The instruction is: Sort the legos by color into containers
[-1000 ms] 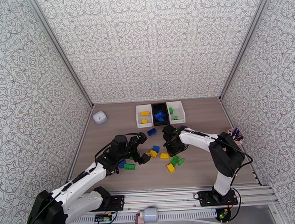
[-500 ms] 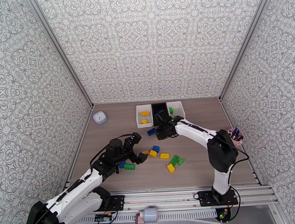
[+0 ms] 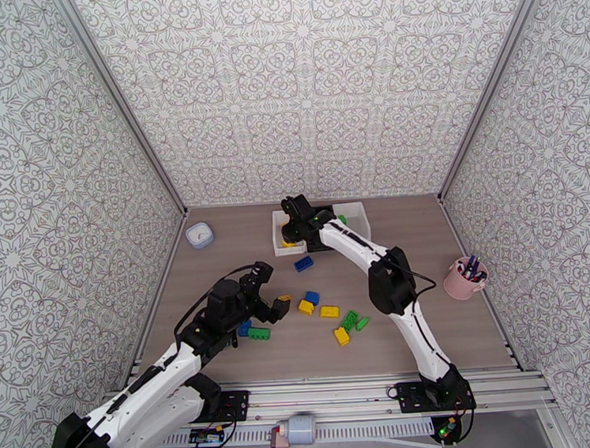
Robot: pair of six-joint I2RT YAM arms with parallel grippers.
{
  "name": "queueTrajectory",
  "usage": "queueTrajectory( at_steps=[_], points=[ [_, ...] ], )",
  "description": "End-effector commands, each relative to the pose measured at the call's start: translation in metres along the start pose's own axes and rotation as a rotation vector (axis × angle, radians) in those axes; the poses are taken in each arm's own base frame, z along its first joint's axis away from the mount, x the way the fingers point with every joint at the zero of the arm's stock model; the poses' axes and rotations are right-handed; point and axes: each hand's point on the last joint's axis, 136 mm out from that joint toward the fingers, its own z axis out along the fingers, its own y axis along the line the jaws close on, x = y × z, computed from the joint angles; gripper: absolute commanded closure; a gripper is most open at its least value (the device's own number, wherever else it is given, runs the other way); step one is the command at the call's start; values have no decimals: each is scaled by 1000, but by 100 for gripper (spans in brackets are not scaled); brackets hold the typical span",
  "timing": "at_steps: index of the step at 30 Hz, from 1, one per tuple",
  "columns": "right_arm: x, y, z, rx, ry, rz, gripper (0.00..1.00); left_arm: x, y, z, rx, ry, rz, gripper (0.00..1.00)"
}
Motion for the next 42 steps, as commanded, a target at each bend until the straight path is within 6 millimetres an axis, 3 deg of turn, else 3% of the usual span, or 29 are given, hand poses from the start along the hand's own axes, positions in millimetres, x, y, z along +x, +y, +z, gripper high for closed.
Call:
queueTrajectory(
  at_steps=[1,7,11,18,25,36,42],
  points=[
    [-5,-12,-4,51,26,-55,46,1,16,-3,-82,33,-61,0],
    [-13,-10,-39,34,-9,-60,20,17,44,-4,-206,183,-216,0],
    [0,-11,-61,15,-31,-21,13,36,54,-2,-248,326,-299,0],
    [45,-29,-90,67,4,20,11,67,60,5,-294,580,-348,0],
    [73,-45,-104,111,28,53,11,95,53,11,-288,763,-367,0],
    [77,-47,-104,118,33,71,10,128,49,17,-299,927,-362,1],
    [78,-49,-106,122,33,76,10,140,48,22,-307,977,-371,7]
  ],
)
